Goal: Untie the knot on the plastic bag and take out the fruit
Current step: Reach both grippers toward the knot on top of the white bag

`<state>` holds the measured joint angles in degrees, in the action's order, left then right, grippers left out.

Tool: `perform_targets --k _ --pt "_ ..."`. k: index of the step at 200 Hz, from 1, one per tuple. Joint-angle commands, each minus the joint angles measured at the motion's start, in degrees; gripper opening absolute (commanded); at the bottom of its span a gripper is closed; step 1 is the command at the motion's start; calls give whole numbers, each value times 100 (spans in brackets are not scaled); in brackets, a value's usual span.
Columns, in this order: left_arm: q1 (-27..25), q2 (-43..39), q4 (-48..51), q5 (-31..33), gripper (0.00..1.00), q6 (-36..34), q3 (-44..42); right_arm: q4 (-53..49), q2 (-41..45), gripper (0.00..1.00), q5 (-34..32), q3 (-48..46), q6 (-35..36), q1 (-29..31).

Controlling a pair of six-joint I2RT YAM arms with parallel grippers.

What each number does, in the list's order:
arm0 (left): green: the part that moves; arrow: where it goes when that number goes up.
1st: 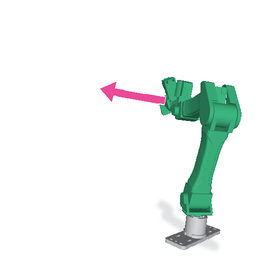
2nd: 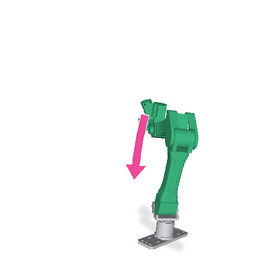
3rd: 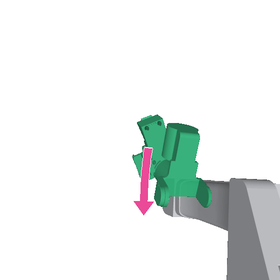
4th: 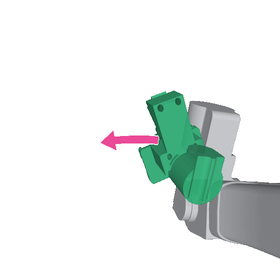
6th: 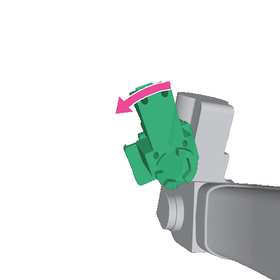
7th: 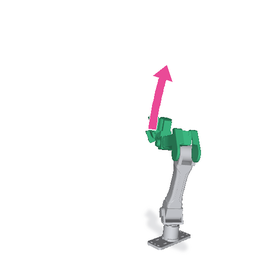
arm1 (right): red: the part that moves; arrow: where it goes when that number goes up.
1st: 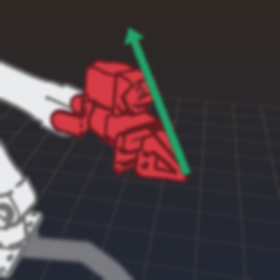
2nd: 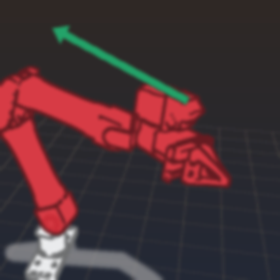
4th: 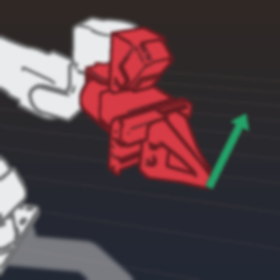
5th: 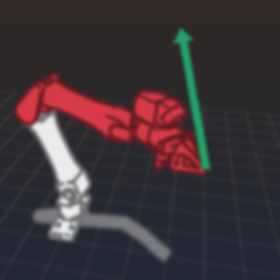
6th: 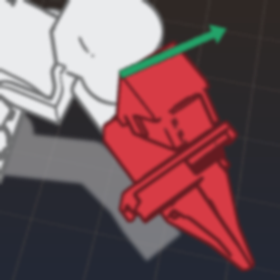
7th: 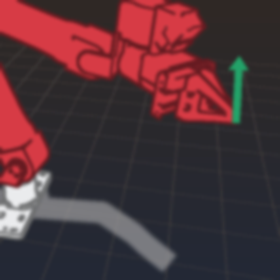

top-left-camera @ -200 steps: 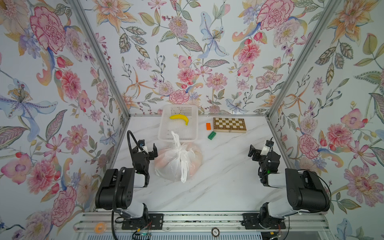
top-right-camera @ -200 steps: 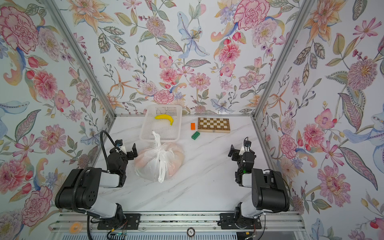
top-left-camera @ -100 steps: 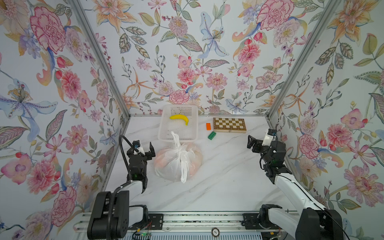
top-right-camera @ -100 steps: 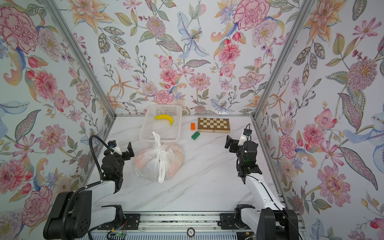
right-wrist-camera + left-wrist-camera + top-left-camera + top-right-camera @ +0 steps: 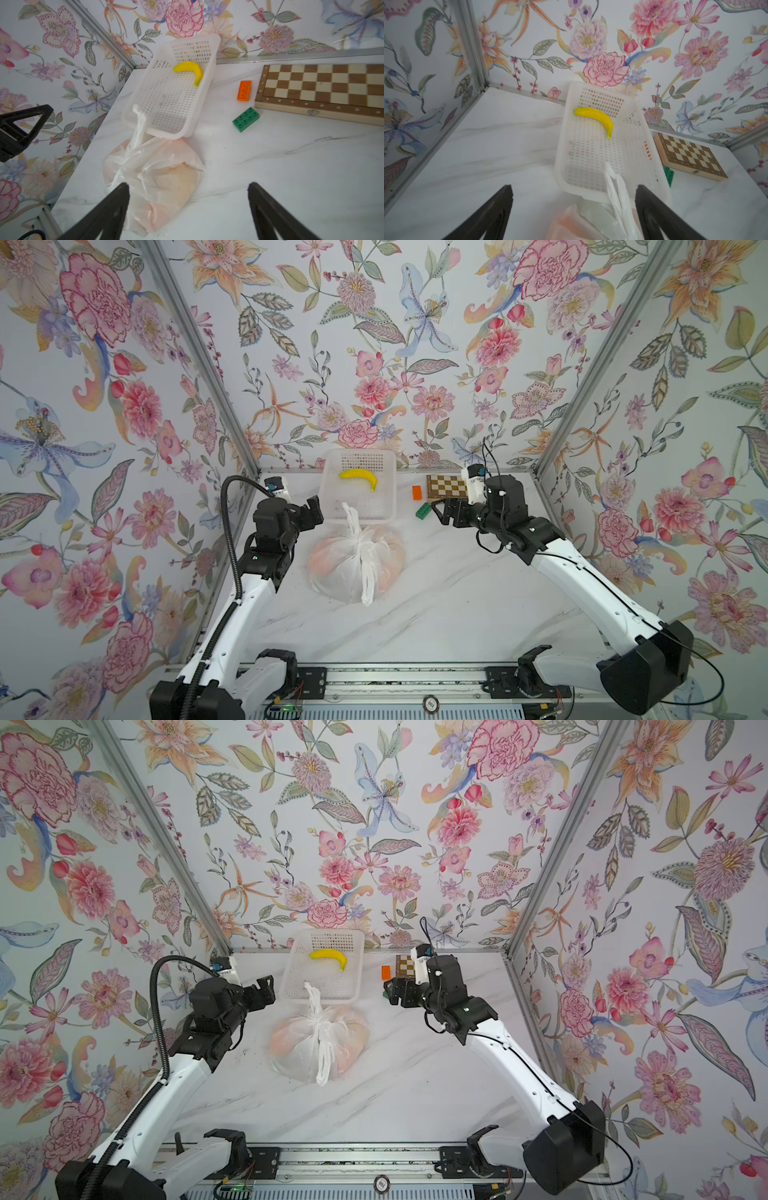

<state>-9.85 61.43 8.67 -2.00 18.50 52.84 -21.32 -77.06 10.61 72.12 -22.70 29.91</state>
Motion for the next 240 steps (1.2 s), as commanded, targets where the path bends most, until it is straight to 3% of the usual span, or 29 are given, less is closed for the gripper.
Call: perform_targets --k 1,43,76,102,140,179,207,240 --pt "-543 190 1590 -241 91 457 459 -808 -526 89 391 622 -185 500" --pt "-1572 441 2062 56 78 561 546 -817 -1467 84 842 1258 -42 1004" --pt "-1625 475 2079 -374 72 726 190 -809 -2084 77 1124 1510 144 1223" --pt "-1626 658 2193 -881 70 473 25 -760 -2524 74 1049 1572 584 1453" --pt "-1633 915 2393 -1219 68 270 -69 -670 -3094 68 1253 1812 560 1560" --pt "-1633 1136 1946 -1347 61 159 -279 -531 -3514 46 1342 1966 414 1588" --pt "-1611 1339 1731 -928 48 -33 -222 -467 -3588 30 1273 2085 174 1593" --pt "-1532 1581 1462 -1216 36 -283 -204 -385 -3529 18 1259 2063 39 1597"
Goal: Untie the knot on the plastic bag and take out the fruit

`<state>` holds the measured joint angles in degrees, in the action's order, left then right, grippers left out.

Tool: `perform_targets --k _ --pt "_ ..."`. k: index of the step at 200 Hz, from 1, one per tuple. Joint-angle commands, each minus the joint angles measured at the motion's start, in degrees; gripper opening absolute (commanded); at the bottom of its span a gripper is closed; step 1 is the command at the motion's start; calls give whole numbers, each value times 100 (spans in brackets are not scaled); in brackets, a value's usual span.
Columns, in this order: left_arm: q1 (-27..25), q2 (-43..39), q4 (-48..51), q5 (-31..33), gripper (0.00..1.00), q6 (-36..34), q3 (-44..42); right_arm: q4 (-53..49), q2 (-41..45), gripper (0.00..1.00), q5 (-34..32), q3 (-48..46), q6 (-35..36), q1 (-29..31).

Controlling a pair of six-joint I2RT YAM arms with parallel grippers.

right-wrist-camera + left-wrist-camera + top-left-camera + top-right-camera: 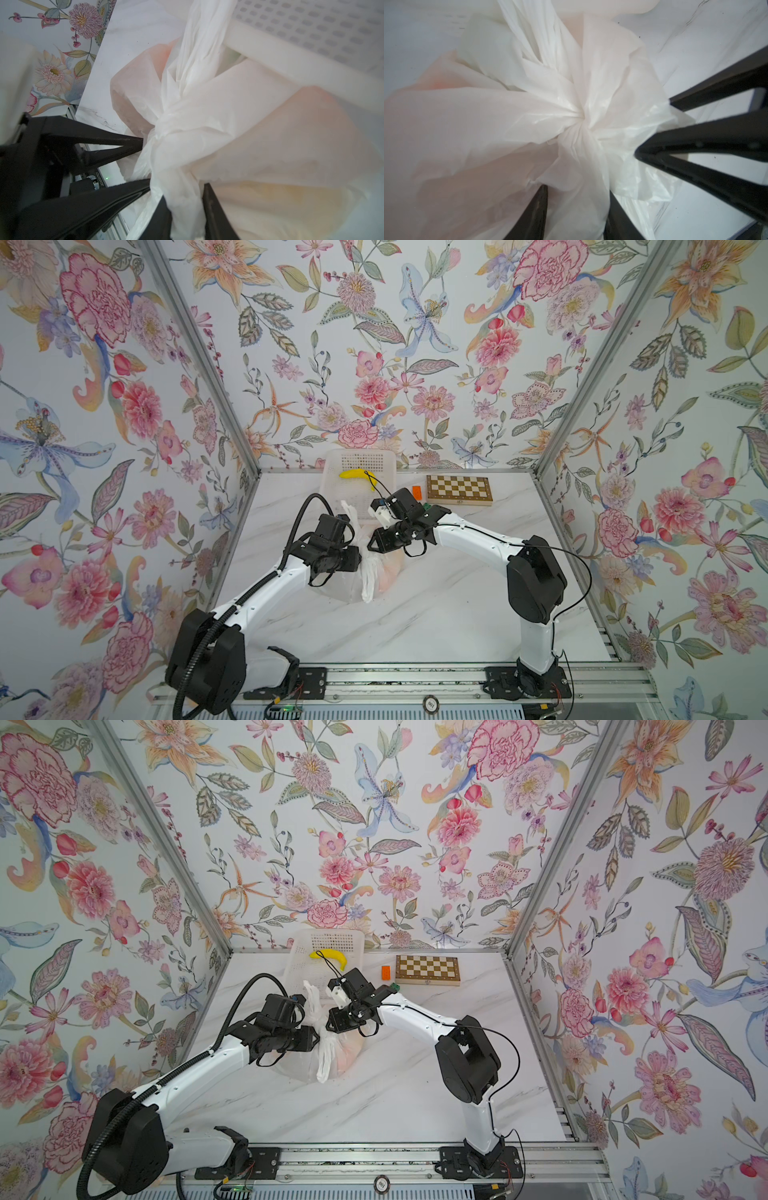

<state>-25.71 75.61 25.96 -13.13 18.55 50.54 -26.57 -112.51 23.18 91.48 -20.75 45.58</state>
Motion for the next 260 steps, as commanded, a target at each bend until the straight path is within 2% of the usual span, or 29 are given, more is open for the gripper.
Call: perform_targets --k 1,41,77,110,159,183,218,236,260 --pt "56 168 -267 -107 36 -293 30 141 17 18 2 130 -160 30" --pt "58 117 -325 -200 15 -521 7 235 304 10 -226 -51 -350 29" --pt "74 50 -96 229 2 -589 117 636 805 6 -586 -634 -591 -10" --pt "181 33 8 424 0 -549 146 1102 1342 3 -733 -1349 -933 -120" --pt "223 -63 315 682 0 -624 263 1272 2184 2 -1149 -2319 -1182 -315" --pt "245 -174 319 665 2 -565 192 1498 2713 2 -1399 -2969 -1516 -422" --pt "243 -290 205 236 17 -478 199 2028 3365 2 -1558 -3760 -2067 -448" --pt "247 -423 100 25 27 -367 258 1949 3509 9 -1573 -3724 -2052 -401" --pt "245 -656 -62 -207 38 -349 388 1569 3637 25 -1647 -3471 -2010 -378"
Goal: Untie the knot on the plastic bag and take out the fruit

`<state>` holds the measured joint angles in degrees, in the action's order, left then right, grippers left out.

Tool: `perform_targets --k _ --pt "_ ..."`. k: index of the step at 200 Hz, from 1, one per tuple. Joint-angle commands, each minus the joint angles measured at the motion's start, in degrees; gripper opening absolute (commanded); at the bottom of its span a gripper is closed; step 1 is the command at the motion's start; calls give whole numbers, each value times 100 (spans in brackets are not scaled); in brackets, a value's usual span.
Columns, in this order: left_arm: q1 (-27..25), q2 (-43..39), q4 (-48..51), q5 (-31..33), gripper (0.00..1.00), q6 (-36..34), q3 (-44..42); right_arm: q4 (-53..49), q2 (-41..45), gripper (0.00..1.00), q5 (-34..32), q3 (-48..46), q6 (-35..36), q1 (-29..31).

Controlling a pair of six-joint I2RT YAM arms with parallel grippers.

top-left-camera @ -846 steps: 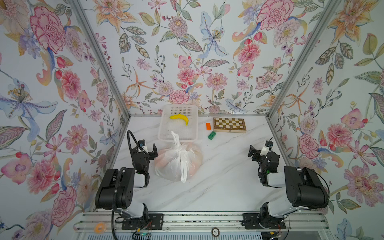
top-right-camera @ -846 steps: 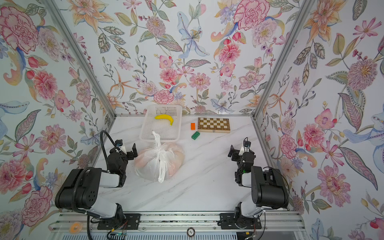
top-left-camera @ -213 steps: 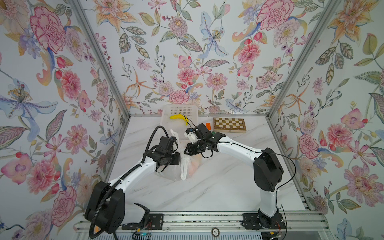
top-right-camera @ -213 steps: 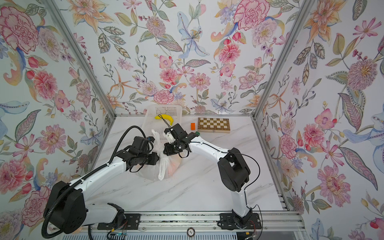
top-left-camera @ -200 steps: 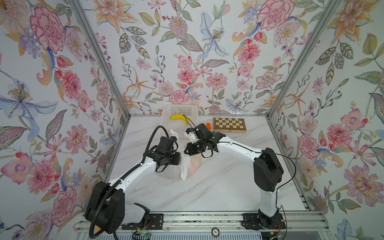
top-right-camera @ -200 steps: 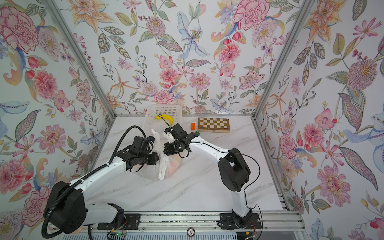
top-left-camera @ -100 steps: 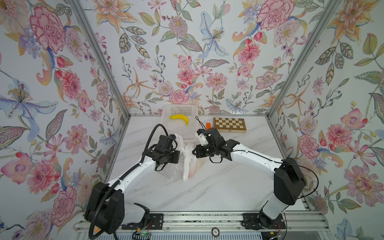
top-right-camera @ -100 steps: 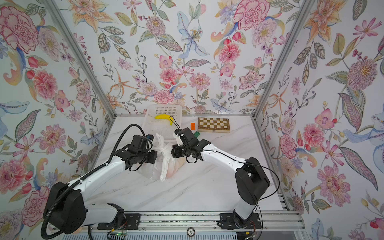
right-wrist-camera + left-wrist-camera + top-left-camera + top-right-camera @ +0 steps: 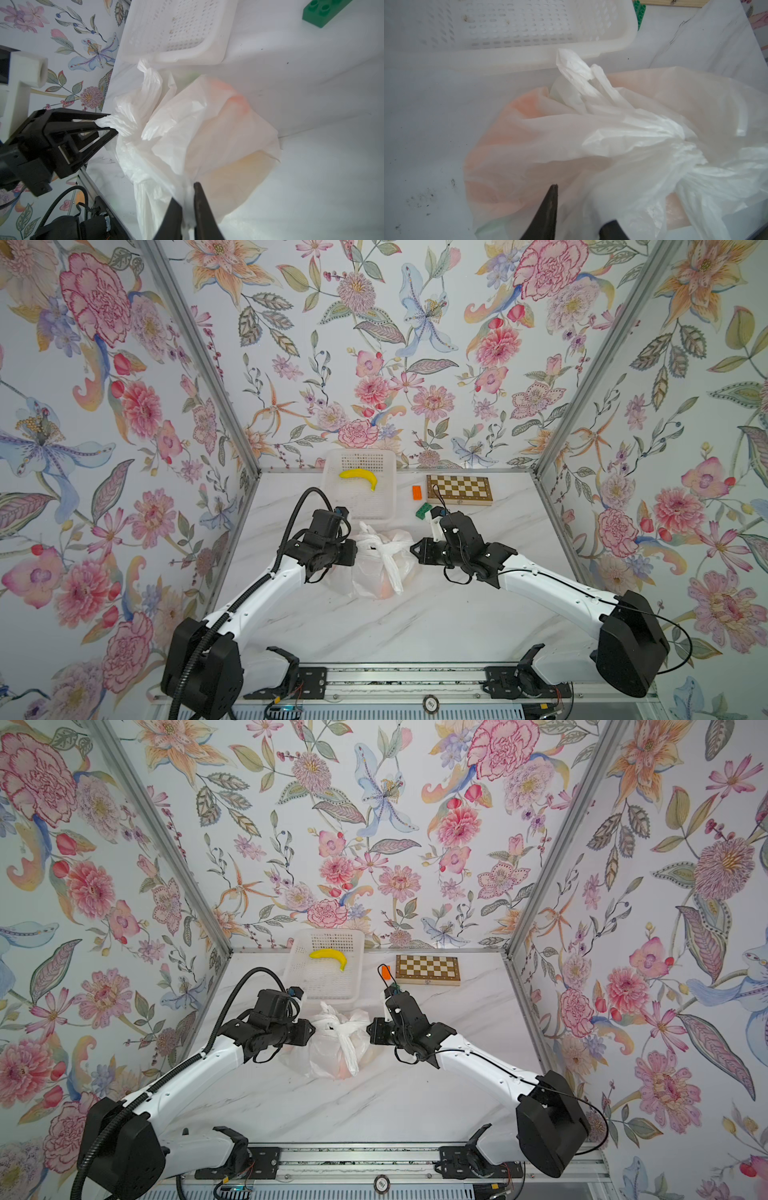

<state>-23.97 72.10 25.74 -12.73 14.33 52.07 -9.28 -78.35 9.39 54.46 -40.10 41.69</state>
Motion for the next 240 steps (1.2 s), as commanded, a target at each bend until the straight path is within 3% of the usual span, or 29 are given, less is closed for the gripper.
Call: perform_targets --k 1,26,54,85,124,164,189,240 --pt "69 -311 -41 -256 39 67 243 -174 227 25 -265 241 -72 13" --pt "74 -455 -65 -543 46 -241 491 -299 360 34 -198 513 110 49" --pt "68 -307 28 -985 55 -962 851 -944 153 42 373 1269 715 50" --pt "71 239 581 -1154 60 -1725 1406 -2102 -637 51 998 2391 1360 32" --pt "69 1014 1268 -1268 67 -2380 2066 -2853 -1687 58 2106 3256 2012 -132" --pt "93 1394 1387 -1539 71 -2597 2090 -3544 -2438 61 2072 3789 2639 -145" --pt "94 1595 1334 -1444 68 -2513 2027 -3551 -2564 62 1882 3739 2782 -142" --pt "98 1955 1007 -1350 44 -2288 1955 -3558 -2837 59 1736 3660 3051 -21"
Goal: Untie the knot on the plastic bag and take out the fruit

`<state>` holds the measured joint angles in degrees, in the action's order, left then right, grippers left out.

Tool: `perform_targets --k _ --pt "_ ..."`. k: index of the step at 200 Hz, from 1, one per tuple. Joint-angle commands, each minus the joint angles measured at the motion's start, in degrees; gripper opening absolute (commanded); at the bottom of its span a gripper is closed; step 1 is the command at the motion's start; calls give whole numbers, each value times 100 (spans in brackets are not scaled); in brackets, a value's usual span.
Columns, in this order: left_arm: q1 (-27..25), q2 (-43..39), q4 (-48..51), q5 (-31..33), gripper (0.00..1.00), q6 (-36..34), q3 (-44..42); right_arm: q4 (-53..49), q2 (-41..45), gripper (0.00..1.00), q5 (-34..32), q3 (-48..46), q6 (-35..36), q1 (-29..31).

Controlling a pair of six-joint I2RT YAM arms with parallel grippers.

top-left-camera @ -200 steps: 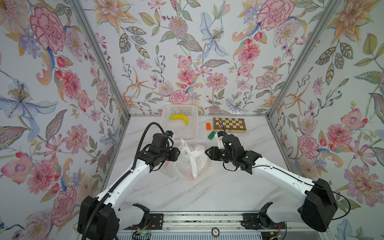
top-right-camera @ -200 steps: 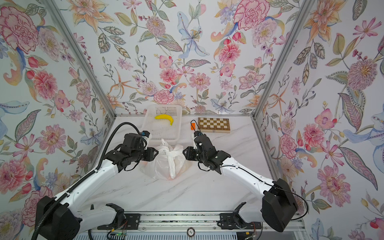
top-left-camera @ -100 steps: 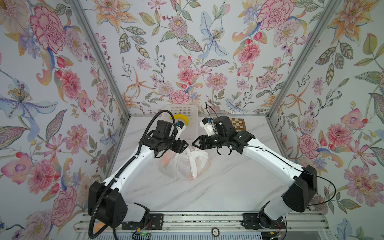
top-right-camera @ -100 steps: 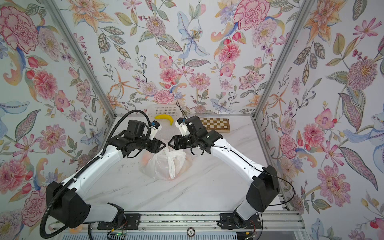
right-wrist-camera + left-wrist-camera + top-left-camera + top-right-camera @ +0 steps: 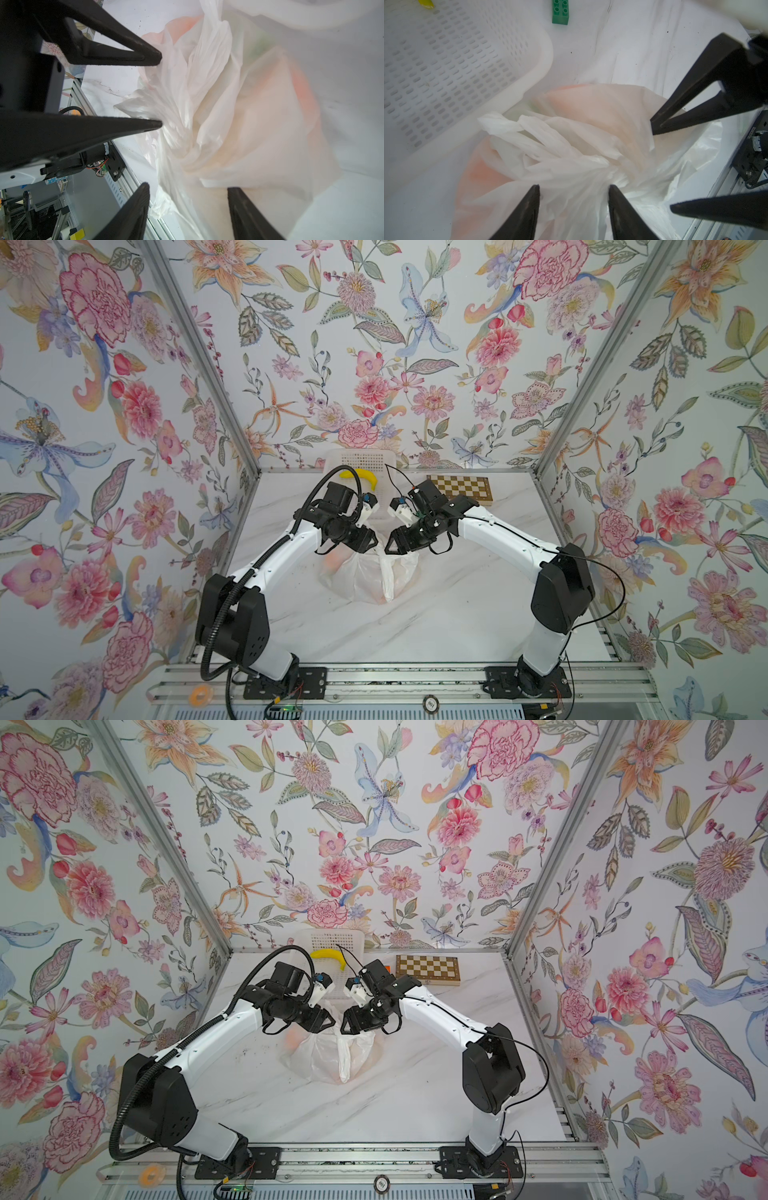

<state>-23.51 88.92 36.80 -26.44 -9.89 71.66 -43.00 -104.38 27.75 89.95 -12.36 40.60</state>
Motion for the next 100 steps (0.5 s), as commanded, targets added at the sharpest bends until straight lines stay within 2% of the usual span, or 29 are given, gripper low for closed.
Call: perform_targets --k 1,14,50,80,100 --pt "54 278 -101 22 44 135 -3 -184 -237 59 -106 111 278 84" --pt "57 334 -97 -19 38 162 -14 -184 -313 54 -152 123 269 113" --pt "63 308 -159 113 16 312 -64 -183 -344 21 -613 189 261 176" --pt "106 190 -298 677 2 684 -123 -117 -177 4 -817 147 196 176" --pt "220 114 -491 913 1 1057 -241 31 23 0 -937 22 104 167"
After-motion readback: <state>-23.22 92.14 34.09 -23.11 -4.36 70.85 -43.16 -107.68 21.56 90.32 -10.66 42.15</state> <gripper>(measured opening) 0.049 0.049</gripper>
